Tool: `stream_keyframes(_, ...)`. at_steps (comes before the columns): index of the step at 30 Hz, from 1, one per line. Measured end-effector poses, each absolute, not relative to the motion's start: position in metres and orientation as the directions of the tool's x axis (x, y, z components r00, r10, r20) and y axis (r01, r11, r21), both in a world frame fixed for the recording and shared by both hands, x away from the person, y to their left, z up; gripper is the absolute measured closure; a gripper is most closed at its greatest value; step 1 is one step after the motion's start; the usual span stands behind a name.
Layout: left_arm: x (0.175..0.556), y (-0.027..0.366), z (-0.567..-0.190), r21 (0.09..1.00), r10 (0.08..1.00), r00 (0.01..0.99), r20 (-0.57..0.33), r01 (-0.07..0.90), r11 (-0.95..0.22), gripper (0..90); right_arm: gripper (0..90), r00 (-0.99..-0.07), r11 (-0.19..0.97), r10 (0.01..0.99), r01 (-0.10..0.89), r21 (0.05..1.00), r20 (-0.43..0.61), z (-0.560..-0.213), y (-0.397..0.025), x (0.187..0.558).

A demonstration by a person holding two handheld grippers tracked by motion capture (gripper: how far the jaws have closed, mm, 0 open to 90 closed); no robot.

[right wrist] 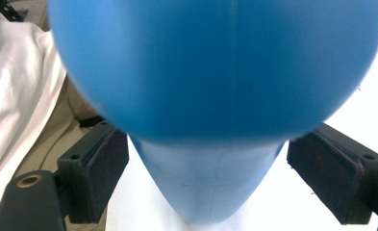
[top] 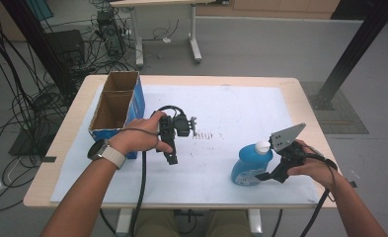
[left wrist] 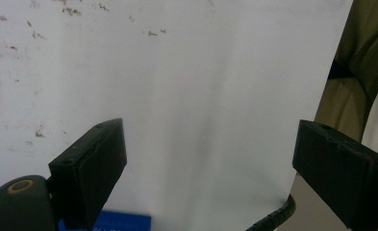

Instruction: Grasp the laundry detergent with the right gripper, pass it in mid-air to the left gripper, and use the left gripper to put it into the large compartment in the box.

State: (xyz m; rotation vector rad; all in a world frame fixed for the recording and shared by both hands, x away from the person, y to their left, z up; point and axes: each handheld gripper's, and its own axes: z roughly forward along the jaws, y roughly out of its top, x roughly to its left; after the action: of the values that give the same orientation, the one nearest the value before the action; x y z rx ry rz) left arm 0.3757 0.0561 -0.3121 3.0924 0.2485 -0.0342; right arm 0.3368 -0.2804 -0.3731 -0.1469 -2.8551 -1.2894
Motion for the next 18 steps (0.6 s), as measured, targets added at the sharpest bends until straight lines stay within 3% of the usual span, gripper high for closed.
stream_keyframes(18, 0.3760, 0.0559, -0.3128, 0.037, 0.156, 0.987, -0.026, 0.156, -0.987, 12.5, 19.4, -0.996, 0.639, 0.072, 0.084, 0.765, 0.049, -0.3789, -0.2800, 0.3360)
